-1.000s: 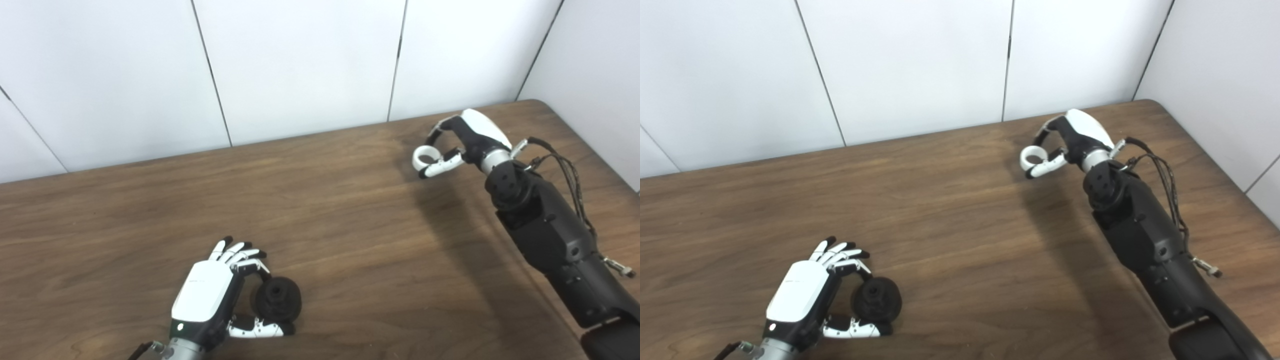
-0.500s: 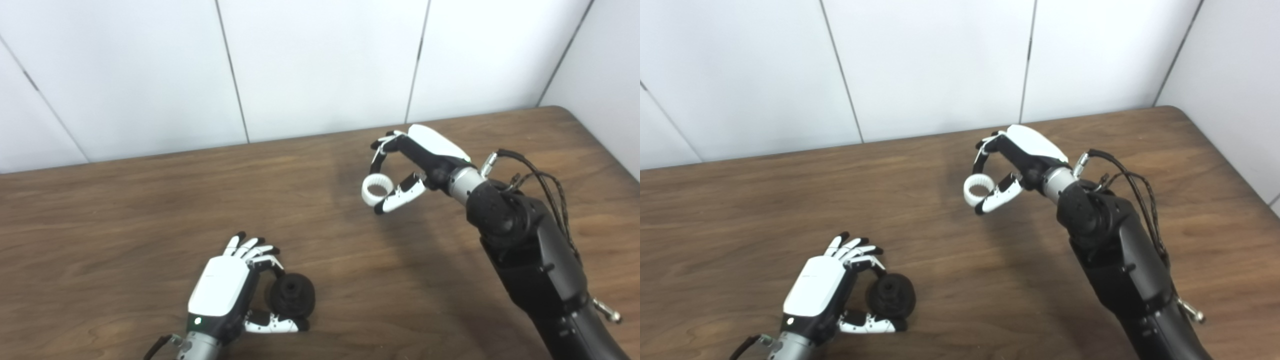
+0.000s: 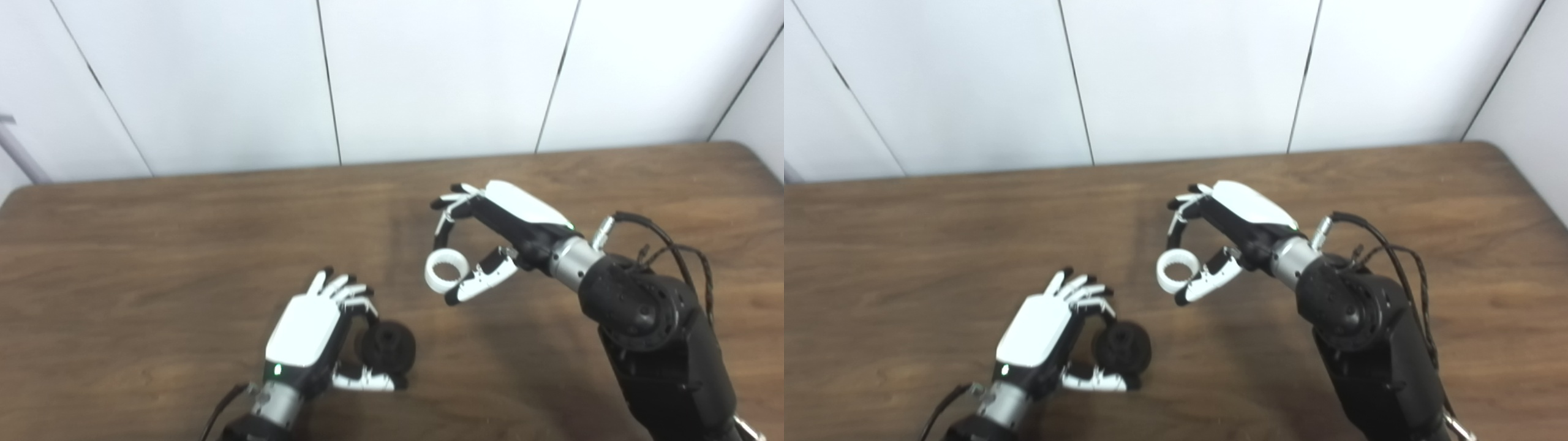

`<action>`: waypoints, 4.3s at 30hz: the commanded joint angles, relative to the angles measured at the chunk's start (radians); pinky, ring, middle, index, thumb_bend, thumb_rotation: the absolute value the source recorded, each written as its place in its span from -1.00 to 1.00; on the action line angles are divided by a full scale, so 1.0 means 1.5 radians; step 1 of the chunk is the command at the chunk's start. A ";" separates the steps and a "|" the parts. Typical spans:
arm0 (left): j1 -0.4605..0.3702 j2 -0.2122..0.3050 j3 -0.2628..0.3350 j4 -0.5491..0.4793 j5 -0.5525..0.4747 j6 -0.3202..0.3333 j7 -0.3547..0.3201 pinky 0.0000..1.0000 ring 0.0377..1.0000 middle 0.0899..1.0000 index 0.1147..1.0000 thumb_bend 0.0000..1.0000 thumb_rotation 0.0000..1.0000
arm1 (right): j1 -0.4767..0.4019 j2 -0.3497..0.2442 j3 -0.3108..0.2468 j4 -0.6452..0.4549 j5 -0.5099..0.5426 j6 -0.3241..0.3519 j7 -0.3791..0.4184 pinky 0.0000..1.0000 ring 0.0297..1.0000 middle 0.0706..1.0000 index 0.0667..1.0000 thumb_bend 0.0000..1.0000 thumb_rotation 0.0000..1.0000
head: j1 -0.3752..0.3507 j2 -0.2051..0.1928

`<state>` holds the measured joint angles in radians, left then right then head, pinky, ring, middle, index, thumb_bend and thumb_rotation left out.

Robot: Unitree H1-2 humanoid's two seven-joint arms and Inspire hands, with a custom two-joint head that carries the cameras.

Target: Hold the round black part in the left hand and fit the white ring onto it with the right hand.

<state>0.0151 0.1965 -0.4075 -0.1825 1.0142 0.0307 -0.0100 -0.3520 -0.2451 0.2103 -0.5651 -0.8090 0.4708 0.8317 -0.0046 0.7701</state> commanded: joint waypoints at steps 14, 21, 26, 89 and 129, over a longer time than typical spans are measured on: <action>-0.006 -0.009 -0.019 -0.001 0.024 0.025 -0.022 1.00 0.78 0.57 -0.16 0.05 -0.89 | 0.002 0.033 0.035 -0.033 0.006 -0.001 0.011 1.00 0.99 0.75 -0.11 0.05 -0.74 | 0.023 0.021; -0.008 -0.010 -0.019 0.000 0.023 0.026 -0.021 1.00 0.78 0.56 -0.16 0.05 -0.89 | 0.010 0.037 0.053 -0.026 0.011 -0.004 0.001 1.00 1.00 0.74 -0.11 0.05 -0.74 | 0.026 0.027; -0.008 -0.011 -0.019 0.001 0.022 0.026 -0.020 1.00 0.78 0.56 -0.16 0.05 -0.89 | 0.017 0.037 0.069 -0.017 0.008 -0.007 -0.010 1.00 1.00 0.75 -0.11 0.05 -0.74 | 0.026 0.028; -0.012 -0.018 -0.023 0.012 0.024 0.024 -0.002 1.00 0.77 0.55 -0.16 0.05 -0.89 | 0.022 0.016 0.119 0.052 0.026 -0.039 -0.107 1.00 1.00 0.74 -0.11 0.05 -0.74 | 0.028 0.024; -0.013 -0.031 -0.022 0.008 0.026 0.028 -0.006 1.00 0.79 0.55 -0.16 0.05 -0.89 | 0.024 0.013 0.122 0.074 0.020 -0.038 -0.121 1.00 1.00 0.73 -0.11 0.05 -0.74 | 0.026 0.022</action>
<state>0.0048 0.1527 -0.4340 -0.1769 1.0531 0.0716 -0.0060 -0.2816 -0.2259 0.4006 -0.4404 -0.7753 0.4252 0.6725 0.0337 0.8038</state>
